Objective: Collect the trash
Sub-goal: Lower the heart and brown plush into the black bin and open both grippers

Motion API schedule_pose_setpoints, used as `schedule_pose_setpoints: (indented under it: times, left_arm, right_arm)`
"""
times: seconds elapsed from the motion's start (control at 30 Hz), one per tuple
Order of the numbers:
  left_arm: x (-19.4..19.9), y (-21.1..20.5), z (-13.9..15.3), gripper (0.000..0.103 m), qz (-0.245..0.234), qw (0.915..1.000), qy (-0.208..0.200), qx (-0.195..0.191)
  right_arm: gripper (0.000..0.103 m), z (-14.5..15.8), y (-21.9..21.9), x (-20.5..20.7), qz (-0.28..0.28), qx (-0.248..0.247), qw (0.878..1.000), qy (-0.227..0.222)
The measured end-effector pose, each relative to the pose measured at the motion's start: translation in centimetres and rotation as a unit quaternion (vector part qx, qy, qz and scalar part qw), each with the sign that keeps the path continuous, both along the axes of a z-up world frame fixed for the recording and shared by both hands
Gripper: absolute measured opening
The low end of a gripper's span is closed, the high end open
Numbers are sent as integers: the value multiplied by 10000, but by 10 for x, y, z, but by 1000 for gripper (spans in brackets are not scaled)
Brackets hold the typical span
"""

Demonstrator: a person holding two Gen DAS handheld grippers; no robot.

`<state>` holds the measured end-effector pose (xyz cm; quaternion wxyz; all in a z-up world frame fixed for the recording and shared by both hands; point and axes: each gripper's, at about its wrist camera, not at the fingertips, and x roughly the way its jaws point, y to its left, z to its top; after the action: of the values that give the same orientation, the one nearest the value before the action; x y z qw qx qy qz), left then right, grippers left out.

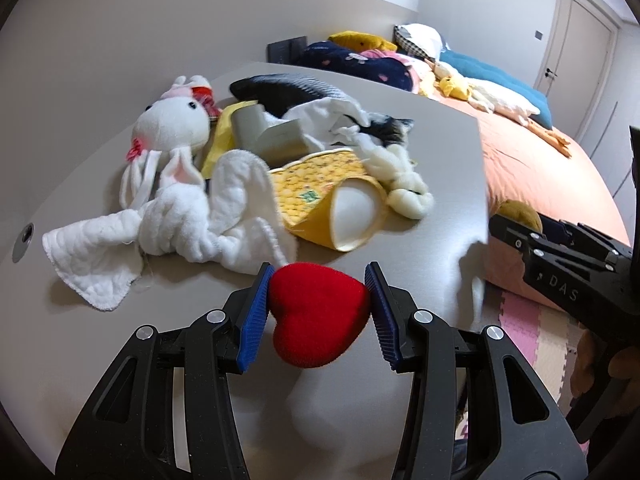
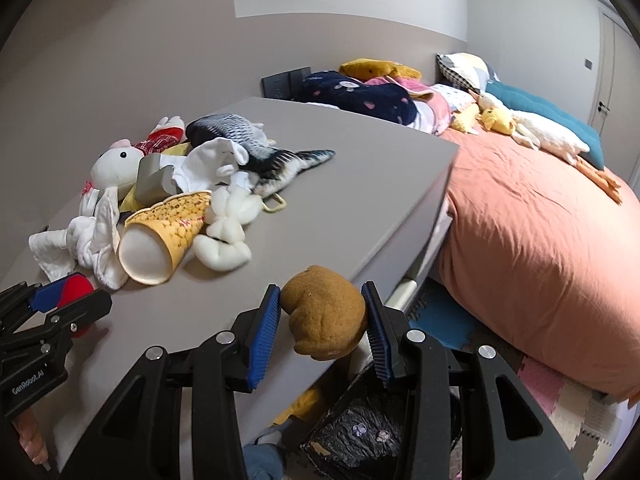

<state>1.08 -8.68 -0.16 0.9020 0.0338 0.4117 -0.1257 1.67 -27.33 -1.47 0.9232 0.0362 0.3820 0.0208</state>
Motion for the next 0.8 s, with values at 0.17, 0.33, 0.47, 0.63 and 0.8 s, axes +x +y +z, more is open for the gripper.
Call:
schedule_pose_setpoints:
  times: [0.17,0.33,0.47,0.63,0.8]
  left_arm:
    - [-12,-26,7,46,-311,9995,-90,27]
    - [-25,-57,10,46,-676,9977,-100,13]
    - [-37,-83,9,46,-990,9951,-68,19]
    - [-51,-112,4,46,-1339,9910,8,35]
    - [-59,-142,-9,46,-1688,9855,175,50]
  right_arm:
    - [43,2,-18,-22,-216,124,9997,-10]
    - [43,4,-44,-48,-492,191,9986,-11]
    - [43,3,-64,-69,-710,211,9973,-8]
    - [43,-2,-90,-92,-1024,242,9944,42]
    - [43,-11,-115,-115,-1333,240,9907,139]
